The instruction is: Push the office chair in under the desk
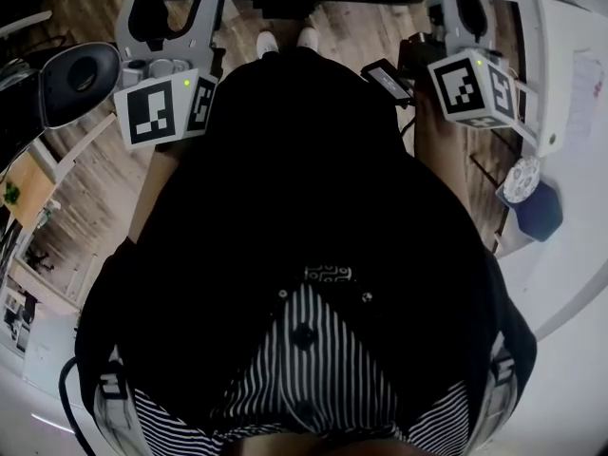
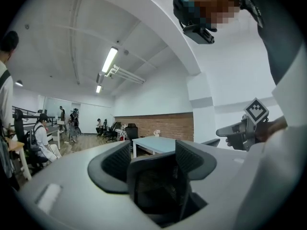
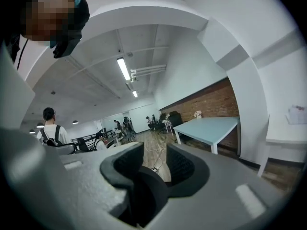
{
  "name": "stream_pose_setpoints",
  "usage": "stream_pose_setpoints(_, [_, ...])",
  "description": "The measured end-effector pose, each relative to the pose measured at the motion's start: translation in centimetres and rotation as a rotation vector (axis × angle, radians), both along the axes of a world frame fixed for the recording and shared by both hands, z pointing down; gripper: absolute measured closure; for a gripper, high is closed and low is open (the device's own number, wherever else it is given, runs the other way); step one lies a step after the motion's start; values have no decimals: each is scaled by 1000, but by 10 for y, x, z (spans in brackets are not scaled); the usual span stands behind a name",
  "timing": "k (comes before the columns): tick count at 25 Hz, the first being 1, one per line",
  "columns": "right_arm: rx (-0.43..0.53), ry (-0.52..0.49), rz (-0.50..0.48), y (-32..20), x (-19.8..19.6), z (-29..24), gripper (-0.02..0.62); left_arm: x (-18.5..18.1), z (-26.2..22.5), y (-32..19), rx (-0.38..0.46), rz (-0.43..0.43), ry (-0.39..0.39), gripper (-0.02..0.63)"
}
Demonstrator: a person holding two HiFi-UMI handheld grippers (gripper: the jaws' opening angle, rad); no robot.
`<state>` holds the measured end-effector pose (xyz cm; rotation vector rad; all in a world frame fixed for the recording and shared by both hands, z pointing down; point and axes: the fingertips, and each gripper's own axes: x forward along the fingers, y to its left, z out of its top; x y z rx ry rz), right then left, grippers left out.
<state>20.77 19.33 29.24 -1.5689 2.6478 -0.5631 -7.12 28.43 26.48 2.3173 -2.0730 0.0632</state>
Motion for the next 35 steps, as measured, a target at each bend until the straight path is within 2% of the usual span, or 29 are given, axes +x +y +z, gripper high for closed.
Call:
stream_pose_setpoints(4, [11,12,-6,-3,10,-2,460,-9,6,4,-16,-23,9,315])
stream_pose_setpoints(6, [12,18,-20,-3,11,0,460,-13,9,9,-22,-50,4,375])
stream_pose_setpoints(7, [9,19,-28,-1,10,2,460,-14,10,11,-27,-57,1,383])
stream_pose_setpoints(13, [-8,40,-50,-1,8,9,460,-17,30,7,-88,-40,62,383])
stream_pose_setpoints(16, [-15,46,-57,1,8,12,460,-15,36,6,-104,-16,68,383])
stream_pose_setpoints(20, [-22,65,-52,2,10,20,460,-11,47,2,-128,19,69,360])
stream_pose_setpoints(25, [-82,103,-53,11,8,50,459,-5,64,1,-187,40,100,339])
stream_pose_setpoints(35, [-147,145,-163,16,-17,79,365,-8,86,-7,-242,89,129,291])
